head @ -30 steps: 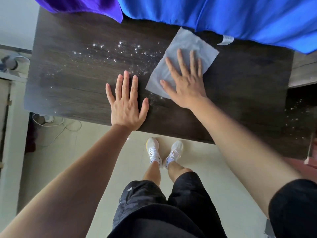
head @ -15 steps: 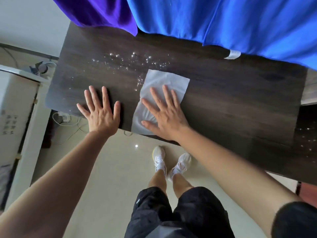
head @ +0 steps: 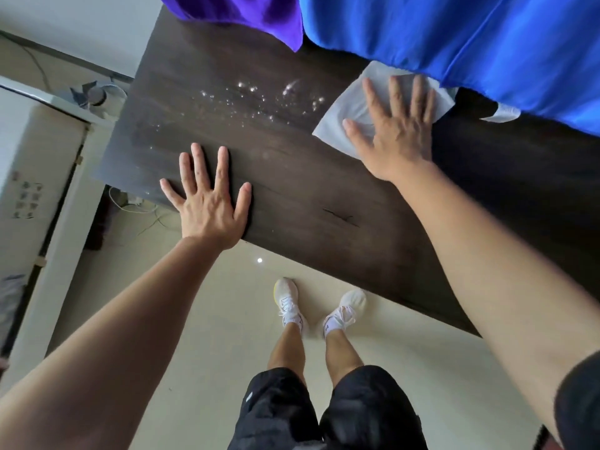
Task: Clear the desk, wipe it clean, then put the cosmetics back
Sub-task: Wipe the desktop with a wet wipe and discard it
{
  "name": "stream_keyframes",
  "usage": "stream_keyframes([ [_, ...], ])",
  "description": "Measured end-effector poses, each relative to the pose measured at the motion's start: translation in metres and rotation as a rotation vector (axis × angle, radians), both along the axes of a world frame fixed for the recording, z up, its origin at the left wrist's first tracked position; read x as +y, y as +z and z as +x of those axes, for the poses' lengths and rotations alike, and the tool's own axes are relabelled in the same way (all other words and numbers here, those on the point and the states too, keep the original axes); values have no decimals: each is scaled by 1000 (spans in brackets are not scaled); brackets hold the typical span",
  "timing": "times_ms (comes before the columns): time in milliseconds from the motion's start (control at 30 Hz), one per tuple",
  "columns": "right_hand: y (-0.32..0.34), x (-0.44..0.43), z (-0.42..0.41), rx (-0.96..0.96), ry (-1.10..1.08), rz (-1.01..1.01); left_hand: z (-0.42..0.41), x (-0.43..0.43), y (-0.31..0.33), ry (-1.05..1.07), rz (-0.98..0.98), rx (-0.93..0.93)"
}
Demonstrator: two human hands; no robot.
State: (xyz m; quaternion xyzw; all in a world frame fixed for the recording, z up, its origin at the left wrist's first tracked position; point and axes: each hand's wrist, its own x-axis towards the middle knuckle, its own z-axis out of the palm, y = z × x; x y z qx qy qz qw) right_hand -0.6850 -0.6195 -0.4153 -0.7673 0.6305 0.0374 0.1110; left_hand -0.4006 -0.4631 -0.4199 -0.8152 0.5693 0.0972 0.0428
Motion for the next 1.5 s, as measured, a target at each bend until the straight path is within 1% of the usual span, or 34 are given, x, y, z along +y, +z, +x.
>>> stream_keyframes([
  [100,4,-1,28,-9,-17,20,-1,-2,3,2,6,13],
  [133,5,1,38,-21,29,20,-1,-1,2,-3,3,18],
  [233,8,15,68,-29,266,41,0,-1,3,-9,-10,23],
  [300,7,36,73,-17,387,52,-1,-1,4,-18,-7,25],
  [400,2,70,42,-19,435,43,-1,0,4,-22,-2,18],
  [467,0,82,5,-6,404,28,0,0,5,-29,-3,20],
  [567,5,84,-43,-4,232,70,-1,0,7,-38,7,53],
  [633,7,78,-51,30,130,82,1,-1,6,-47,5,50],
  [700,7,69,-38,56,40,85,3,-1,5,-61,6,49],
  [767,10,55,-10,65,-56,82,5,-1,6,-81,12,66],
  [833,12,37,25,53,-80,85,11,-3,9,-117,11,112],
  [900,12,18,64,39,-42,88,32,-7,13,-215,-19,197],
  [967,11,3,106,28,9,76,72,-18,18,-308,-77,223],
  [1033,10,-9,153,14,75,74,127,-35,22,-308,-126,189],
  [1133,12,-11,228,5,167,76,202,-66,25,-314,-127,102],
  [1200,12,1,269,-6,210,66,225,-83,21,-354,-108,111],
  [1267,10,21,285,-6,242,65,227,-91,14,-400,-88,175],
  [1367,9,51,251,-9,250,75,221,-90,5,-440,-42,257],
  [1433,11,62,207,-8,161,83,220,-91,5,-420,-33,273],
  [1500,16,66,167,10,14,115,221,-90,8,-420,-23,271],
])
